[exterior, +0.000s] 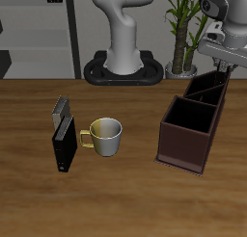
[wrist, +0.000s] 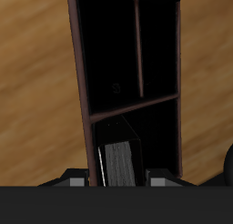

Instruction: Place the left black book into the left desk caddy's left compartment

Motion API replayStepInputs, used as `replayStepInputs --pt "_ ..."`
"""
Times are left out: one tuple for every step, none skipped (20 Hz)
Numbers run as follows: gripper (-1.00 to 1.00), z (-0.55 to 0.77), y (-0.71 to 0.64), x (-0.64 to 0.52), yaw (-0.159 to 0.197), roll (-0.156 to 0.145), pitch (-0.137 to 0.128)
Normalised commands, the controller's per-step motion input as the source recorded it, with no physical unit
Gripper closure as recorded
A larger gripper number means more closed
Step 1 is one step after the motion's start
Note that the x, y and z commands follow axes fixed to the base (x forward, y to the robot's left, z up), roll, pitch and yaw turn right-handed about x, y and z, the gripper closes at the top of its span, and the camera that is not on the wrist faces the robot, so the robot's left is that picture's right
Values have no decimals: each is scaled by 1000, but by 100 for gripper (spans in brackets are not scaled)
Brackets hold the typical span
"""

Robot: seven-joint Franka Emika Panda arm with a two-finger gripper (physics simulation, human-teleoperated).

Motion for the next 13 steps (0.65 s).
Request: replayStepInputs --pt "-100 74 -75 31 -28 10 24" --pt "-100 243 -166 -82 7 -114 -73" --pt "-100 196 0 -4 5 19 -53" --pt "-100 93 -54 -25 -40 -3 3" --pt "-100 155 -32 -90 6 -24 -13" --pt "-100 136 -9 -93 -1 -4 -49" --pt "-100 159 -11 -33 10 -33 -31" --pt "-100 199 -69 -137 -10 10 -38" --pt "-100 126 -7 -36 -8 -22 -19" --pt "-100 141 -39 -33 16 -36 -21" --pt "-100 184 -63 -69 -6 -11 -29" --pt "-100 152 -54 -36 -25 27 1" --pt "-100 217 -141 -89 1 -33 -44"
